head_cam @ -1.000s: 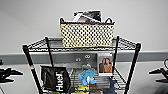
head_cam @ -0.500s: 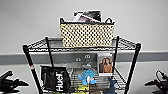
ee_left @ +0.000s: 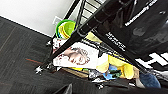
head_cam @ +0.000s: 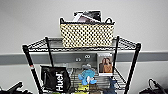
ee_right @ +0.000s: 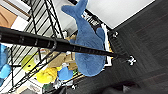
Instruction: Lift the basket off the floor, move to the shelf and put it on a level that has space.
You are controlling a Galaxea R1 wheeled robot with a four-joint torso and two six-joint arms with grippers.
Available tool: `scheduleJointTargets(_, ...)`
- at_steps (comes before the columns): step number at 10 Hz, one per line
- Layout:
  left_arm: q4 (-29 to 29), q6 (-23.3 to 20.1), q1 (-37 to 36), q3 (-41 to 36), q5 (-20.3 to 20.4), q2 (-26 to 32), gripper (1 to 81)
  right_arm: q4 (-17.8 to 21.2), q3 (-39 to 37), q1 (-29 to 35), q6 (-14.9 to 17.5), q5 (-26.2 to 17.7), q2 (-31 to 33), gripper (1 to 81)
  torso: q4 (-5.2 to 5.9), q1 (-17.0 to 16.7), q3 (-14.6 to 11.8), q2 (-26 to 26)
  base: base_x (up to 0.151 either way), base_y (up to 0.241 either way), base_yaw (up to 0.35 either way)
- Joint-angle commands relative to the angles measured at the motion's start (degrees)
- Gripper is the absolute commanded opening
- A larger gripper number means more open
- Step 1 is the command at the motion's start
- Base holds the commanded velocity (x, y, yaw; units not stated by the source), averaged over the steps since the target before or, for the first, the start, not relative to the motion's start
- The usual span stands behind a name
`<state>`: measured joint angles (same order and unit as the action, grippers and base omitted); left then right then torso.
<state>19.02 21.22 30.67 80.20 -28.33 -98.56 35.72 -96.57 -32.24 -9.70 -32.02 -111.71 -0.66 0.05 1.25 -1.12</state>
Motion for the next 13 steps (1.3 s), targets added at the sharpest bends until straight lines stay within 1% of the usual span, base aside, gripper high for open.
scheduleJointTargets(1, -3.3, -0.1, 1.0, 0.1, 3.5, -3.1, 81.1, 1.6, -1.8, 1.9, 3.5, 0.5, -0.4, 81.1, 0.0, 0.0, 0.0, 0.0, 0.0, 0.0, 0.0)
scheduleJointTargets(2, -3.9, -0.1, 2.3, 0.4, 4.1, -4.2, 81.1, 1.6, -2.6, 0.3, 4.4, 0.6, -1.2, 81.1, 0.0, 0.0, 0.0, 0.0, 0.0, 0.0, 0.0)
scheduleJointTargets(3, -5.0, 0.0, 4.0, 0.4, 5.8, -5.2, 81.1, 1.6, -3.2, -1.3, 5.8, 1.4, -1.9, 81.1, 0.0, 0.0, 0.0, 0.0, 0.0, 0.0, 0.0)
scheduleJointTargets(4, -5.8, -0.1, 5.7, 0.7, 6.2, -6.1, 81.1, 1.6, -3.7, -2.9, 6.3, 2.3, -2.5, 81.1, 0.0, 0.0, 0.0, 0.0, 0.0, 0.0, 0.0)
scheduleJointTargets(5, -6.6, 0.0, 7.9, 2.0, 7.1, -7.5, 81.1, 1.1, -5.2, -5.0, 6.9, 2.7, -4.0, 81.1, 0.0, 0.0, 0.0, 0.0, 0.0, 0.0, 0.0)
scheduleJointTargets(7, -8.5, -0.1, 11.5, 2.1, 9.3, -8.9, 81.1, 1.4, -8.8, -8.5, 9.5, 3.2, -7.1, 81.1, 0.0, 0.0, 0.0, 0.0, 0.0, 0.0, 0.0)
scheduleJointTargets(8, -9.3, -0.1, 12.7, 2.2, 9.9, -9.5, 81.1, 1.4, -9.7, -10.2, 10.8, 3.2, -8.4, 81.1, 0.0, 0.0, 0.0, 0.0, 0.0, 0.0, 0.0)
scheduleJointTargets(9, -10.3, -0.1, 13.9, 2.8, 10.2, -10.2, 81.1, 1.5, -9.8, -12.4, 14.0, 4.0, -9.6, 81.1, 0.0, 0.0, 0.0, 0.0, 0.0, 0.0, 0.0)
scheduleJointTargets(11, -11.1, -0.1, 16.7, 4.4, 11.4, -12.4, 81.1, 1.6, -11.3, -17.1, 15.7, 6.9, -12.2, 81.1, 0.0, 0.0, 0.0, 0.0, 0.0, 0.0, 0.0)
scheduleJointTargets(13, -12.9, -0.1, 19.3, 4.8, 11.7, -14.2, 81.1, 1.6, -14.8, -20.2, 17.4, 7.2, -15.3, 81.1, 0.0, 0.0, 0.0, 0.0, 0.0, 0.0, 0.0)
